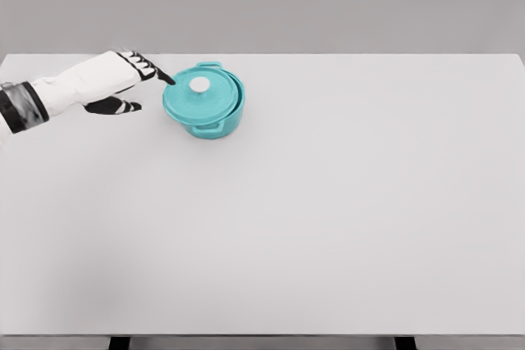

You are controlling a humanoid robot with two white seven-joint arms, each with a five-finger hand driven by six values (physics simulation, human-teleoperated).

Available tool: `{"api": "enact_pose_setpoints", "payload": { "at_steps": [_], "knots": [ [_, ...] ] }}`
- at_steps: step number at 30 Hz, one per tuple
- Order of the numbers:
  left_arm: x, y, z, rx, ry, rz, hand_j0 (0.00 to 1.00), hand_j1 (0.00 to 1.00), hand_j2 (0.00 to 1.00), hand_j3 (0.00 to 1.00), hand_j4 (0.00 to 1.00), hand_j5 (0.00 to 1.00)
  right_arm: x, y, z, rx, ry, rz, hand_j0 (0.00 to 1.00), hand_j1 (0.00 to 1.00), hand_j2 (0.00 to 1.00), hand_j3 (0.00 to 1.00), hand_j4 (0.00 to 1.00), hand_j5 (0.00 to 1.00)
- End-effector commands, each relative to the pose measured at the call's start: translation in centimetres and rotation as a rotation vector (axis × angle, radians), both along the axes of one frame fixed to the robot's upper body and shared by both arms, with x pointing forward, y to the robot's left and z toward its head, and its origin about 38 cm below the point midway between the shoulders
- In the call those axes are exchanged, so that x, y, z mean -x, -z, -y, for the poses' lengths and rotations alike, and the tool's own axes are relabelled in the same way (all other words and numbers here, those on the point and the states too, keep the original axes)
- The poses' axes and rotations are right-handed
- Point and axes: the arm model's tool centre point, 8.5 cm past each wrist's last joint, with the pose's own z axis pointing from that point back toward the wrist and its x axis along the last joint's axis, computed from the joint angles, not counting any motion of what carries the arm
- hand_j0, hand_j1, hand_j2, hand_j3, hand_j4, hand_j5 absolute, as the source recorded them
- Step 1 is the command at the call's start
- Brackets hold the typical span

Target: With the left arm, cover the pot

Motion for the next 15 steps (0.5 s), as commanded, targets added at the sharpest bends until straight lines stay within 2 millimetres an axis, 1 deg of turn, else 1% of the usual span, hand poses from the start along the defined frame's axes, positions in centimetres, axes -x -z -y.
{"api": "enact_pose_setpoints", "payload": {
  "at_steps": [1, 2, 3, 4, 5, 8, 10, 12, 15],
  "knots": [
    [1.3, -4.7, -4.5, -0.023, -0.055, 0.073, 1.00, 1.00, 1.00, 1.00, 1.00, 1.00, 0.0, 0.0, 0.0, -0.001, 0.000, -0.001, 1.00, 1.00, 1.00, 1.00, 1.00, 1.00],
    [1.8, -4.5, -5.5, -0.012, -0.081, 0.075, 1.00, 1.00, 1.00, 1.00, 1.00, 1.00, 0.0, 0.0, 0.0, 0.000, 0.000, 0.000, 1.00, 1.00, 1.00, 1.00, 1.00, 1.00],
    [2.6, -4.5, -7.0, -0.012, -0.115, 0.077, 1.00, 1.00, 1.00, 1.00, 1.00, 1.00, 0.0, 0.0, 0.0, 0.000, 0.000, 0.000, 1.00, 1.00, 1.00, 1.00, 1.00, 1.00],
    [3.3, -4.1, -7.6, -0.006, -0.130, 0.073, 1.00, 1.00, 1.00, 1.00, 1.00, 1.00, 0.0, 0.0, 0.0, 0.000, 0.000, 0.000, 1.00, 1.00, 1.00, 1.00, 1.00, 1.00],
    [3.5, -3.7, -7.9, -0.006, -0.138, 0.063, 1.00, 1.00, 1.00, 1.00, 1.00, 1.00, 0.0, 0.0, 0.0, 0.000, 0.000, 0.000, 1.00, 1.00, 1.00, 1.00, 1.00, 1.00],
    [3.6, -3.5, -8.0, -0.011, -0.141, 0.059, 1.00, 1.00, 1.00, 1.00, 1.00, 1.00, 0.0, 0.0, 0.0, -0.001, 0.000, -0.001, 1.00, 1.00, 1.00, 1.00, 1.00, 1.00],
    [3.7, -2.8, -8.2, -0.017, -0.145, 0.045, 1.00, 1.00, 1.00, 1.00, 1.00, 1.00, 0.0, 0.0, 0.0, 0.000, 0.000, 0.000, 1.00, 1.00, 1.00, 1.00, 1.00, 1.00],
    [3.8, -2.0, -7.9, -0.021, -0.140, 0.033, 1.00, 1.00, 1.00, 1.00, 1.00, 1.00, 0.0, 0.0, 0.0, -0.001, 0.000, -0.001, 1.00, 1.00, 1.00, 1.00, 1.00, 1.00],
    [3.8, -1.7, -7.7, -0.023, -0.138, 0.027, 1.00, 1.00, 1.00, 1.00, 1.00, 1.00, 0.0, 0.0, 0.0, 0.000, 0.000, 0.000, 1.00, 1.00, 1.00, 1.00, 1.00, 1.00]
  ]
}}
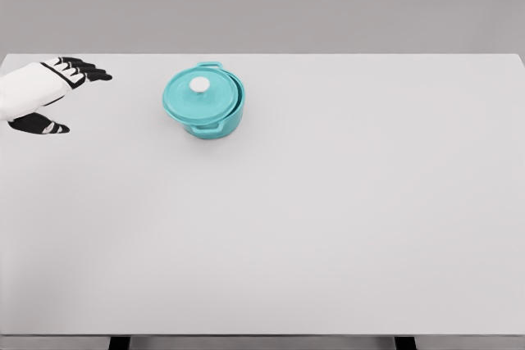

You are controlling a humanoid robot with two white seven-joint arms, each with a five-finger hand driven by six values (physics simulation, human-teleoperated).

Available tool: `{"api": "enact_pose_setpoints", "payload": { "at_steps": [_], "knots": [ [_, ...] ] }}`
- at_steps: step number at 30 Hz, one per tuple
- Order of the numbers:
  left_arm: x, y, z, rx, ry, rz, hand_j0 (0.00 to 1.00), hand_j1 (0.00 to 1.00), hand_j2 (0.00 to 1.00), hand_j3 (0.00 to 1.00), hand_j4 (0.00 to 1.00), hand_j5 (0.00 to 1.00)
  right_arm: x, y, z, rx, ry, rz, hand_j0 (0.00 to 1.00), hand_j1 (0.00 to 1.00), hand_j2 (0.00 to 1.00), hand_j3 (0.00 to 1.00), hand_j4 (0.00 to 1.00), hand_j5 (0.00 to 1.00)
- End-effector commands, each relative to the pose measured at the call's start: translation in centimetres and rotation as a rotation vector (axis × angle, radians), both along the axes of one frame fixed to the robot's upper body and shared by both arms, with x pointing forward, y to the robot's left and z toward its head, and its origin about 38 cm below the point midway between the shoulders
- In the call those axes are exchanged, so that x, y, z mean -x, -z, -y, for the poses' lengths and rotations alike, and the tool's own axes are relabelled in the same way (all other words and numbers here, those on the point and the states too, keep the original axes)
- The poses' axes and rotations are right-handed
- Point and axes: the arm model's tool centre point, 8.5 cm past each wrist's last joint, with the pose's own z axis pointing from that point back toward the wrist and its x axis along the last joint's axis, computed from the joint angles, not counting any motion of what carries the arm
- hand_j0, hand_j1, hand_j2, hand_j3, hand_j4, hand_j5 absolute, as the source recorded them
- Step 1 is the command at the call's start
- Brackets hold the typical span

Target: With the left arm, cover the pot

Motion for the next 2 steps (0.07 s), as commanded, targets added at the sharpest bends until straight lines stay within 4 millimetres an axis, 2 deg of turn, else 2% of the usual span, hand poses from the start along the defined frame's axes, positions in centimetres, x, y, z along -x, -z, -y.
{"api": "enact_pose_setpoints", "payload": {
  "at_steps": [1, 2],
  "knots": [
    [-0.01, -0.01, 0.03, 0.005, -0.001, 0.000, 1.00, 1.00, 1.00, 1.00, 1.00, 1.00, 0.05, 0.00, -0.02, -0.001, 0.000, -0.001, 1.00, 1.00, 1.00, 1.00, 1.00, 1.00],
    [0.00, 0.04, -0.04, 0.005, -0.003, -0.001, 1.00, 1.00, 1.00, 1.00, 1.00, 1.00, 0.00, 0.00, 0.00, 0.000, 0.000, 0.000, 1.00, 1.00, 1.00, 1.00, 1.00, 1.00]
  ]
}}
